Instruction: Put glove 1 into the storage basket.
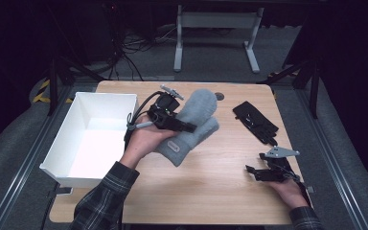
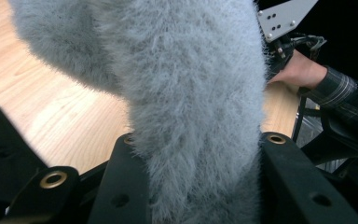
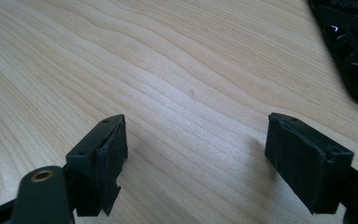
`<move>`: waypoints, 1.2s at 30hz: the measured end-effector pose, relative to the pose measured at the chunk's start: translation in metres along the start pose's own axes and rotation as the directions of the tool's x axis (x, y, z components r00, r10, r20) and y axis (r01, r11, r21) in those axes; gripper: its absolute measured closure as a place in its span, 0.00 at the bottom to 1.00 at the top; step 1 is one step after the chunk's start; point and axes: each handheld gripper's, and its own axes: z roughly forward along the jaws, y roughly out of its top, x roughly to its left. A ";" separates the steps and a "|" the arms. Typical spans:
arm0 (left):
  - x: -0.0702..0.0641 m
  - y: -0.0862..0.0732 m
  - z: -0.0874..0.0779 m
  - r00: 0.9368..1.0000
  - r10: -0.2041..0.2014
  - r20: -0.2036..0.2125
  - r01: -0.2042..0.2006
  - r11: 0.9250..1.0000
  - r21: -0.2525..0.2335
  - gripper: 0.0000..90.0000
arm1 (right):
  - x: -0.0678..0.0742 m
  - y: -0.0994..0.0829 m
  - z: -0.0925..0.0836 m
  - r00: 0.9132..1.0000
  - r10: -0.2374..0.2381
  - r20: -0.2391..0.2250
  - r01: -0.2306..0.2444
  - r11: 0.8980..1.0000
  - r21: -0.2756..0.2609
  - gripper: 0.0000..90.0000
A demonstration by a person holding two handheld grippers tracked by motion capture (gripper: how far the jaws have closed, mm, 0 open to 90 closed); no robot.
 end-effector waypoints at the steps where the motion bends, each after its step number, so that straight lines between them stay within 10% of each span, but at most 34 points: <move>1: 0.001 -0.001 -0.005 1.000 0.000 -0.009 0.000 1.000 -0.004 0.76 | 0.000 0.000 0.000 1.000 0.001 0.001 -0.001 1.000 0.000 0.24; 16: 0.018 -0.022 -0.059 0.993 -0.058 -0.101 0.052 0.997 -0.057 0.76 | 0.000 0.001 0.001 1.000 0.010 0.014 -0.010 1.000 0.012 0.17; 36: 0.051 -0.068 -0.129 0.958 -0.197 -0.206 0.165 0.973 -0.164 0.76 | 0.000 0.002 0.004 1.000 0.016 0.021 -0.016 0.999 0.045 0.02</move>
